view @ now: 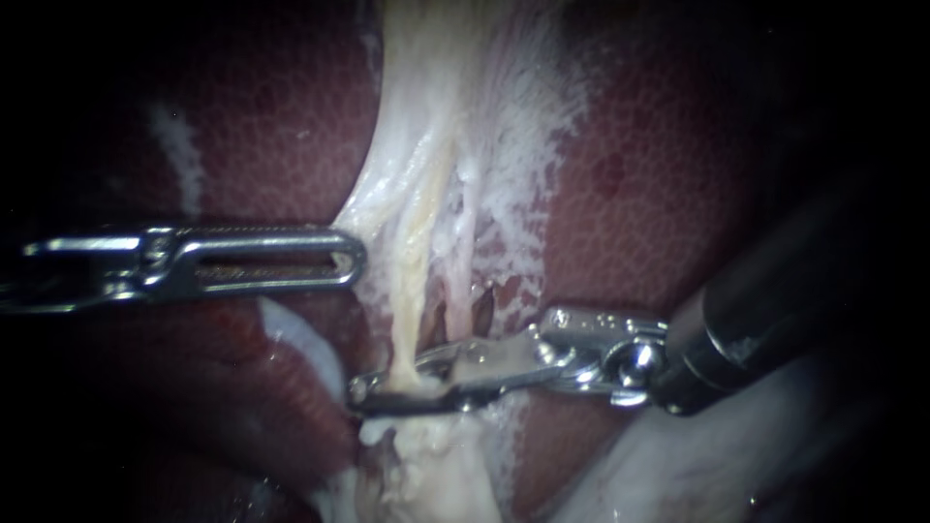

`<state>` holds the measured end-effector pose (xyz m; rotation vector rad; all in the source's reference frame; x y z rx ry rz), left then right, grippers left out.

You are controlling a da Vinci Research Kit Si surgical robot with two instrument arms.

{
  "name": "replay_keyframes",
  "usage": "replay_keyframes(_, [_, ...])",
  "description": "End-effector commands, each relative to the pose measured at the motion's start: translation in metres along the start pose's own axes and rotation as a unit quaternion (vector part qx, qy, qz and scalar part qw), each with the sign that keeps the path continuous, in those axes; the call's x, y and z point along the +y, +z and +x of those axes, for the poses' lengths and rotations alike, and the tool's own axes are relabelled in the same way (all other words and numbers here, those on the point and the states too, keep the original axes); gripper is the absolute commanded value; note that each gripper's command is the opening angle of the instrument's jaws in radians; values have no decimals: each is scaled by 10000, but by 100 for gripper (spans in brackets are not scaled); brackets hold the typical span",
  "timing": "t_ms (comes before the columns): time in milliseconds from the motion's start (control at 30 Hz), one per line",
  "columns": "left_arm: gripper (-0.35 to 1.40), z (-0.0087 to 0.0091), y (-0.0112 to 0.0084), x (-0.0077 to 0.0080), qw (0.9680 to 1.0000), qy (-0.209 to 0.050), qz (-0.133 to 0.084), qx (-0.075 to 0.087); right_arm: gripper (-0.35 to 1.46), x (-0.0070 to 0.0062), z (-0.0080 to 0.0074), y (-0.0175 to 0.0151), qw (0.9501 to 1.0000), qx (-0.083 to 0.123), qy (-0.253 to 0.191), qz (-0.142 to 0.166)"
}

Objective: Clipping second clip left tube

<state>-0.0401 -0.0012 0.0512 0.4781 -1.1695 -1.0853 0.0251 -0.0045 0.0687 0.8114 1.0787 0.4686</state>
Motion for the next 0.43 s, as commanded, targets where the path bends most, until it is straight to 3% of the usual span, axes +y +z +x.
replay_keyframes(33, [-35, 0, 0, 0, 10000, 1, 2, 0, -35, -1, -1, 1, 10000, -4, 0, 1])
replay_keyframes(433, [-35, 0, 1, 0, 10000, 0, -1, -2, -35, -3, -2, 2, 10000, -3, -9, -11])
